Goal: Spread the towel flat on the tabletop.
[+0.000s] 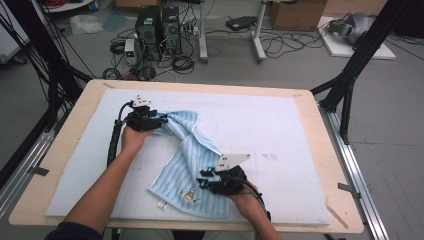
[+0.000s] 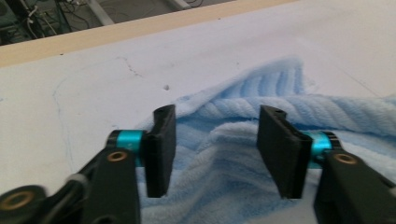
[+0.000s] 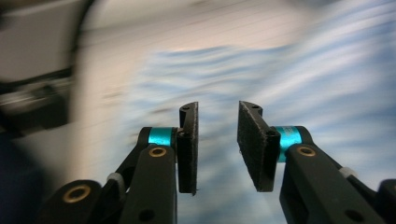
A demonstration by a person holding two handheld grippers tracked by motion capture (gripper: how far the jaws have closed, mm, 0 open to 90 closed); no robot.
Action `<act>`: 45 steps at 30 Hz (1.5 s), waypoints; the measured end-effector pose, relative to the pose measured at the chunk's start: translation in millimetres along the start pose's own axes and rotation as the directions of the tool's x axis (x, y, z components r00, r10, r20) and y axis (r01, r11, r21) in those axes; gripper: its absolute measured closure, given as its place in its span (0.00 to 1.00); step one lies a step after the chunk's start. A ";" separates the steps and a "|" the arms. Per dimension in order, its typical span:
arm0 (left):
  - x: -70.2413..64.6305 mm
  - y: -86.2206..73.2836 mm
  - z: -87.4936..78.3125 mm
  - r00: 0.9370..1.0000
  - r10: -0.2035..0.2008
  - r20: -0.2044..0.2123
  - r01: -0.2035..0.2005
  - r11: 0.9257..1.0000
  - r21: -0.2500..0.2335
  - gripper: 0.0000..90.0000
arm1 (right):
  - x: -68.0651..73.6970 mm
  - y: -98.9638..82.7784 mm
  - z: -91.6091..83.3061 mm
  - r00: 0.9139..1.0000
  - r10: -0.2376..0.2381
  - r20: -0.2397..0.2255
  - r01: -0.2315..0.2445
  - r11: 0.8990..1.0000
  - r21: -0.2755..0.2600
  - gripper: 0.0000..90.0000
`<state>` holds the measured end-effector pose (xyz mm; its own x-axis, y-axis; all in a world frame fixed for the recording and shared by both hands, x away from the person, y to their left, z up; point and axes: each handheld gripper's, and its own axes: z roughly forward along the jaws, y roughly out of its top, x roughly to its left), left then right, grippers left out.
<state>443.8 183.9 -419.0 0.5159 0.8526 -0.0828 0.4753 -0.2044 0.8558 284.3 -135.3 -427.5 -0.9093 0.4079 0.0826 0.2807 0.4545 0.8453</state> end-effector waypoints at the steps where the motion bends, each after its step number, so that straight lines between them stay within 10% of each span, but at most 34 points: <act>1: -1.0 0.0 -1.3 1.000 -0.004 0.005 0.004 1.000 -0.001 0.47 | -5.3 2.7 -1.6 0.998 0.001 0.061 0.000 1.000 -0.007 0.70; 7: -2.3 -13.1 -11.0 0.999 -0.012 0.031 0.013 1.000 -0.028 0.45 | -38.2 26.4 13.3 0.952 0.016 0.306 -0.020 1.000 0.013 0.58; 12: -0.3 -24.1 -17.2 0.998 -0.019 0.063 0.020 1.000 -0.021 0.43 | -59.8 31.3 34.6 0.931 -0.026 0.363 -0.023 0.991 0.130 0.76; 16: -0.9 -27.7 -20.3 0.997 -0.021 0.076 0.022 1.000 -0.017 0.43 | -70.7 23.2 34.4 0.927 -0.019 0.375 -0.050 0.984 0.173 0.96; 19: -3.4 -30.1 -22.3 0.997 -0.020 0.078 0.021 1.000 -0.019 0.43 | -78.5 19.6 26.2 0.908 0.020 0.418 -0.089 0.985 0.146 0.97; 24: -8.7 -36.1 -23.5 0.996 -0.007 0.091 0.007 1.000 -0.002 0.43 | -94.9 10.6 6.7 0.839 0.113 0.532 -0.196 0.975 0.104 0.97; 28: -14.0 -37.4 -25.0 0.994 0.003 0.105 -0.004 1.000 0.015 0.43 | -109.9 -0.5 -9.5 0.755 0.180 0.630 -0.288 0.955 0.073 0.96; 31: -19.0 -35.8 -28.3 0.993 0.018 0.115 -0.019 1.000 0.015 0.43 | -119.9 -11.0 -18.6 0.729 0.256 0.634 -0.371 0.927 0.053 0.88; 41: -28.9 -48.0 -38.8 0.987 0.029 0.156 -0.032 0.999 0.016 0.48 | -95.2 -24.3 -46.9 0.775 0.293 0.560 -0.321 0.946 -0.052 0.65; 45: -39.8 -53.4 -33.9 0.969 0.050 0.240 -0.070 0.995 0.074 0.54 | -86.9 -27.8 -52.0 0.781 0.285 0.555 -0.316 0.948 -0.042 0.62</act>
<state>373.7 177.3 -444.1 0.6950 0.7009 -0.1601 0.4898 -0.2987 0.8191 339.5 -224.6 -430.7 -0.4596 0.8881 0.0125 0.5403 0.2684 0.7975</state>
